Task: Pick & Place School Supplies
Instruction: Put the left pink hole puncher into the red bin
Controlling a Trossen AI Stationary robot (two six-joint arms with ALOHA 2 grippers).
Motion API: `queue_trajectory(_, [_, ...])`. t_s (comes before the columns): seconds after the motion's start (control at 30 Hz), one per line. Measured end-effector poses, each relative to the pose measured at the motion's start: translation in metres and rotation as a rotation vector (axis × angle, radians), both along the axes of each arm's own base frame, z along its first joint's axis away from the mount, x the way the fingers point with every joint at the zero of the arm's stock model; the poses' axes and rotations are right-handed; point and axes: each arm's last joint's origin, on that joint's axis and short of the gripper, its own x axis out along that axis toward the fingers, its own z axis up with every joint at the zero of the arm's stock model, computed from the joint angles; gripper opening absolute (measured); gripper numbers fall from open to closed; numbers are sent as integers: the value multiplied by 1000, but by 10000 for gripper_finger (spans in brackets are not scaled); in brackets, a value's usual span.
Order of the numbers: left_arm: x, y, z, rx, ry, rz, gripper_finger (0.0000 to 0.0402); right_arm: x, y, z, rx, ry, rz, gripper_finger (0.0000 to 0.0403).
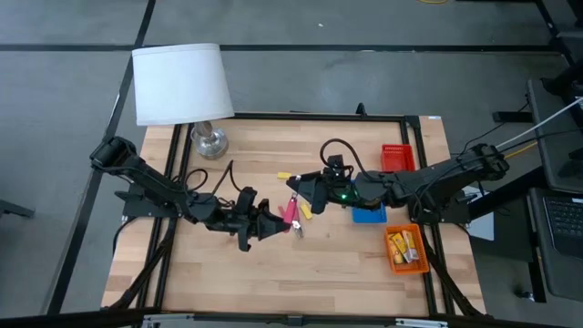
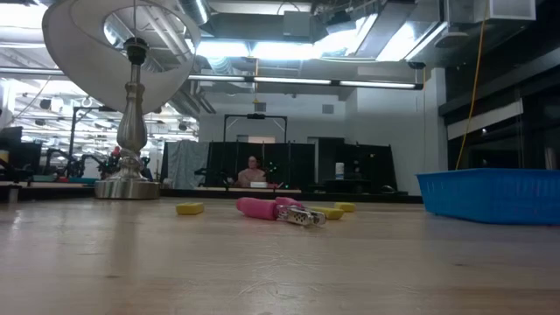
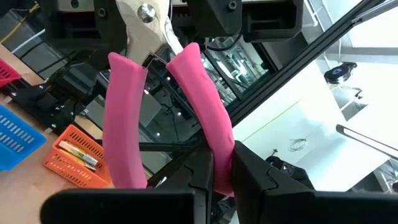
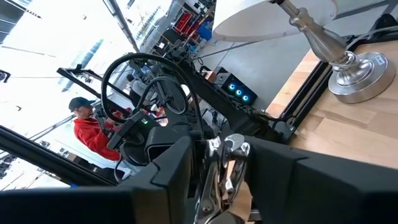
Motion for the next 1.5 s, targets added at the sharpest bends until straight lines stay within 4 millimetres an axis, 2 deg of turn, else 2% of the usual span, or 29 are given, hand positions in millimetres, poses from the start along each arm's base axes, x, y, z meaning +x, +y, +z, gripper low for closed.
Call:
queue_trajectory(0.27, [0, 0, -1, 29, 5, 29, 28, 0, 0, 0, -1, -5, -2, 82])
queue_trajectory(0.4, [0, 0, -2, 45, 16, 32, 31, 0, 0, 1, -5, -6, -3, 72])
queue_trajectory(0.63, [-1, -8, -8, 75, 74, -46, 122, 0, 1, 0, -31, 3, 7, 66])
queue_trajectory(0.73, [-2, -10, -10, 64, 95, -20, 158, 0, 0, 1, -27, -8, 6, 62])
queue_trajectory(0.83, [-2, -9, -9, 63, 90, -2, 183, -1, 2, 1, -34, -6, 5, 49])
queue_trajectory(0.97, [-3, -14, -17, 71, 155, -115, 204, -2, 1, 3, -63, -2, -13, 46])
queue_trajectory(1.13, [-5, -20, -23, 72, 217, -155, 210, -6, -7, 7, -81, 9, -55, 46])
queue_trajectory(1.27, [-6, -21, -24, 80, 229, -170, 206, -11, -9, 0, -120, 102, -97, 46])
queue_trajectory(1.5, [-10, -29, -27, 84, 251, -179, 199, -45, -22, -12, -160, 384, -254, 45])
